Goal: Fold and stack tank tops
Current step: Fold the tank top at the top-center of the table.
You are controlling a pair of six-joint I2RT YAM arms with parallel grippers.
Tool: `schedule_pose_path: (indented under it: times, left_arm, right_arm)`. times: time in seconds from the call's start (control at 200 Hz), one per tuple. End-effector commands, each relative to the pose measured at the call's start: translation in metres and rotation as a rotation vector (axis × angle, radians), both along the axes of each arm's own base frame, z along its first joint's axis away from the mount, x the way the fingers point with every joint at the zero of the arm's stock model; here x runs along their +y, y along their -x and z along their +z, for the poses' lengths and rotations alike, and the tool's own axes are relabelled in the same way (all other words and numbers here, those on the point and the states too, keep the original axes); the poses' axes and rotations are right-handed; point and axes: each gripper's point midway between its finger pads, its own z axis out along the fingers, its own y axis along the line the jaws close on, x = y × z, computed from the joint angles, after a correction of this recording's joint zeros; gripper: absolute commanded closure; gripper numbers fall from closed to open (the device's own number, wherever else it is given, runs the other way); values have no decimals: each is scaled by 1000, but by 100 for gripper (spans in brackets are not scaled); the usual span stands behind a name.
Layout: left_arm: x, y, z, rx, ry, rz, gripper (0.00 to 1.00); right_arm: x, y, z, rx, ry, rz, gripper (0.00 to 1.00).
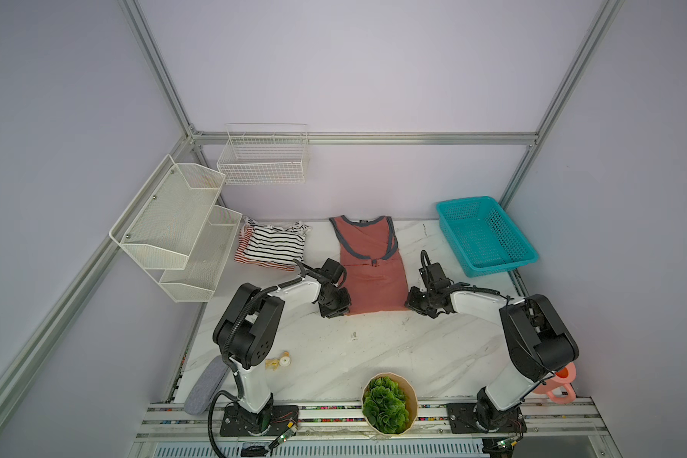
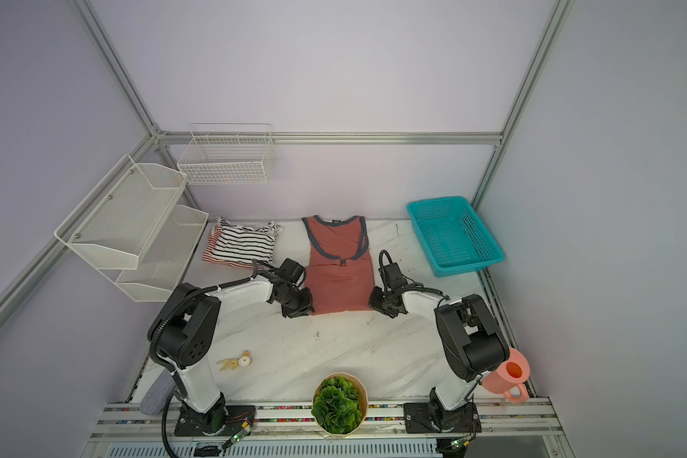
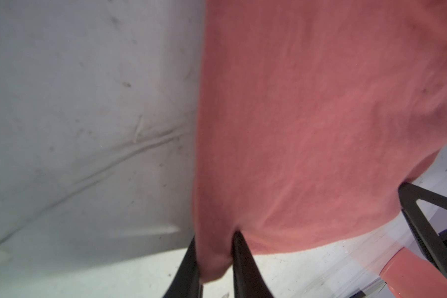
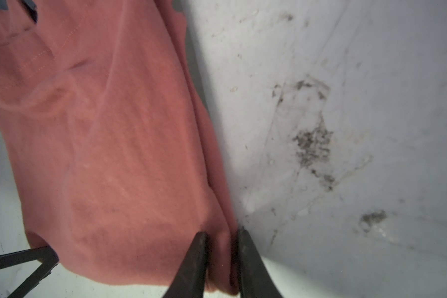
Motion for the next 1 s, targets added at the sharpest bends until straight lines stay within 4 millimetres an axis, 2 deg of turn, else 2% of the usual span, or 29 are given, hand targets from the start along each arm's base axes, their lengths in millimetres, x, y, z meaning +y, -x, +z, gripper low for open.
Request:
schedule_pose_path:
  times: [0.0, 0.085, 0.13, 0.345, 0.63, 0.7, 0.835, 0.995]
  left_arm:
    - [2, 6, -2, 13, 3, -9, 90]
    - [3, 12, -2, 18, 8, -17, 100]
    - [5, 16, -1, 19, 9, -23, 100]
    - [13, 36, 9, 15, -5, -66, 100]
    - [8, 74, 31, 8, -15, -150, 100]
    - [8, 81, 36, 0, -9, -148, 100]
    - [9, 75, 53, -45, -16, -129, 100]
    - [4, 47, 87, -133, -30, -119, 100]
  right_arm:
    - [-2, 32, -30, 133, 23, 9, 81]
    - [-3, 34, -30, 134, 35, 10, 91]
    - [-5, 35, -28, 128, 37, 8, 100]
    - [-3, 44, -6, 77, 22, 7, 100]
    - [8, 82, 17, 52, -21, 5, 100]
    - [7, 85, 35, 10, -53, -17, 100]
    - [0, 78, 64, -65, -63, -61, 100]
    - [6, 58, 92, -131, -70, -76, 100]
